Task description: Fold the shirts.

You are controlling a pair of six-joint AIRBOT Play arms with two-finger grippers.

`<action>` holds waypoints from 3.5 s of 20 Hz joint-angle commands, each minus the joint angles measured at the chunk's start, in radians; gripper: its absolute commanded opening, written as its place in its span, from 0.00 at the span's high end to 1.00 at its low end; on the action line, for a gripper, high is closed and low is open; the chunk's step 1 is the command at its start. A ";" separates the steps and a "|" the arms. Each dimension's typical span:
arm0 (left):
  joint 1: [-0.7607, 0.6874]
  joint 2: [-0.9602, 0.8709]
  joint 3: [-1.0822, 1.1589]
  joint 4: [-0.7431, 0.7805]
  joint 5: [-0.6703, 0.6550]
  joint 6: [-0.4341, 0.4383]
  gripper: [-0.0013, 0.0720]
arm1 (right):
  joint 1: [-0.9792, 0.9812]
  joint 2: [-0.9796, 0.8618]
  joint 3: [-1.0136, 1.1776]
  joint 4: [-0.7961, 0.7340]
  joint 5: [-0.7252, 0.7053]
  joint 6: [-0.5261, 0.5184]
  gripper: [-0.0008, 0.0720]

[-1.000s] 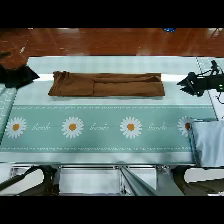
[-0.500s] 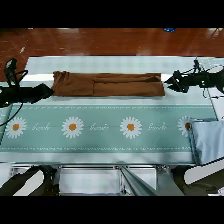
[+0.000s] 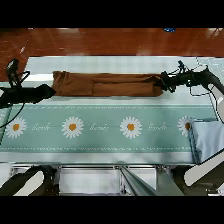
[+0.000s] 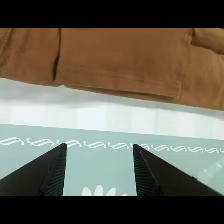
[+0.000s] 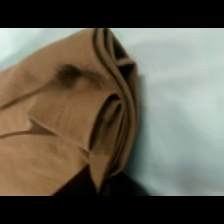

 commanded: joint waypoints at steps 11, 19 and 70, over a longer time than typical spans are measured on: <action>-0.160 -0.005 0.014 -0.132 0.016 0.098 0.96 | 0.016 0.504 -0.125 -0.380 0.131 0.023 0.96; -0.604 -0.375 0.305 -0.201 0.095 0.051 0.96 | 0.016 1.082 -0.372 -0.358 0.210 0.072 0.96; -0.053 0.343 0.022 -0.122 -0.016 -0.068 0.96 | 0.297 0.457 0.185 -0.185 0.359 0.128 0.42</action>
